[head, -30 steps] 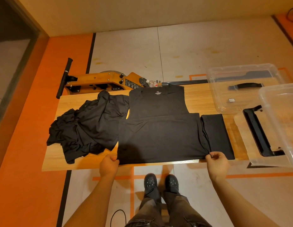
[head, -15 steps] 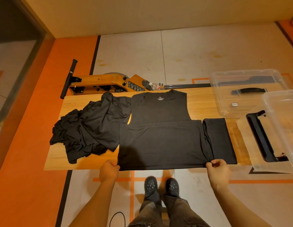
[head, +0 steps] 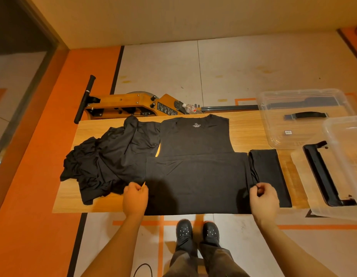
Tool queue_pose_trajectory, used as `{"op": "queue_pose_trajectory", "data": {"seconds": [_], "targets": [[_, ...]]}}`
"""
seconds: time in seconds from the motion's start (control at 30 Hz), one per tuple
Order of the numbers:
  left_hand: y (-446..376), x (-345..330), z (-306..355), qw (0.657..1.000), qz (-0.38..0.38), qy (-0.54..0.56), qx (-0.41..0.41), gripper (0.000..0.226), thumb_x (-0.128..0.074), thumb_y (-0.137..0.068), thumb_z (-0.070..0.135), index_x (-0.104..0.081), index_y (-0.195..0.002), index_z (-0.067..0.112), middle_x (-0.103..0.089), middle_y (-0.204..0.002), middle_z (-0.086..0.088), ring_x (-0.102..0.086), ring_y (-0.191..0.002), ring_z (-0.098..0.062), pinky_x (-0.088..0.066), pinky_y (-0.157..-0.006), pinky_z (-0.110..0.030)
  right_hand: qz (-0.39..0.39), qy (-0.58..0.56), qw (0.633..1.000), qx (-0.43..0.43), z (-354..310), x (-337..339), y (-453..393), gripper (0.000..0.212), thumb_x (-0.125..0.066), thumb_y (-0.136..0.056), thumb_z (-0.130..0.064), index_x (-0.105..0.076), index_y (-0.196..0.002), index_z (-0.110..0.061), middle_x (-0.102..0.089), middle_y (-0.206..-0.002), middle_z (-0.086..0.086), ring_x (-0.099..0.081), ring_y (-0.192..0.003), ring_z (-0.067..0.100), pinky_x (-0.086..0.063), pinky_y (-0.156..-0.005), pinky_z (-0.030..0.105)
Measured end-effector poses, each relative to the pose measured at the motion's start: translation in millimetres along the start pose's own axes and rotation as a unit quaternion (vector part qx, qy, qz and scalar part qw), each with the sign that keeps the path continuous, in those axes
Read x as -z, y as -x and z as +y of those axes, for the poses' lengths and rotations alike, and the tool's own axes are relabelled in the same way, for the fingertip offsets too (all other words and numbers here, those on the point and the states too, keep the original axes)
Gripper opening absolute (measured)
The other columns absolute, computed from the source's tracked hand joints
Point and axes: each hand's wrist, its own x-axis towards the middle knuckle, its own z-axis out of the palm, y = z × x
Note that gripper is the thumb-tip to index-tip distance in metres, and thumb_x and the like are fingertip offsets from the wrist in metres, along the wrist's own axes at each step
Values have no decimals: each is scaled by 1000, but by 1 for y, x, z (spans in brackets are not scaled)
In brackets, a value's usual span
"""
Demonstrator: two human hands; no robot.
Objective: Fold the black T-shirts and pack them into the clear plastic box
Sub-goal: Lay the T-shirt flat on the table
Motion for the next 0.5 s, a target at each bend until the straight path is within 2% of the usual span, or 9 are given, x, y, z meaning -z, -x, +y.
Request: {"op": "queue_pose_trajectory", "data": {"seconds": [0.07,0.13,0.2,0.33,0.5], "targets": [[-14,-1,23,998,17,10,-52,24,-58,-93,18,-45,-74,9,-51,-93,-15,-44,-63,-20,-31,-58,-32,-3,9,999,37,-23,-5,-16,22,-56,-96,-21,-60,-115,-11,-59,-110,7,-58,-95,19,-49,-83,34],[-30,-2,47,995,21,12,-95,19,-58,-93,16,-49,-77,10,-52,-95,-13,-48,-71,-26,-34,-63,-33,-5,26,996,86,-48,-12,-34,30,-57,-95,-22,-60,-122,-9,-59,-117,10,-60,-103,22,-49,-88,36],[-49,-4,71,991,2,-11,-134,9,-57,-93,18,-57,-90,10,-53,-102,-11,-53,-85,-28,-39,-69,-35,-16,49,989,136,-72,-21,-52,33,-58,-94,-21,-59,-125,-8,-60,-120,11,-59,-111,26,-50,-95,42],[-88,-12,121,958,-55,-173,-223,32,-49,-97,30,-57,-124,15,-55,-125,-8,-50,-117,-28,-40,-94,-40,-52,122,967,219,-110,-47,-82,37,-56,-95,-23,-56,-129,-6,-59,-127,13,-55,-117,29,-44,-100,43],[-121,-39,149,894,-97,-315,-304,54,-45,-99,36,-32,-148,17,-41,-149,-3,-36,-136,-23,-31,-108,-38,-110,214,930,278,-129,-89,-106,47,-53,-97,-25,-50,-139,-4,-47,-147,15,-41,-137,29,-33,-112,41]]}}
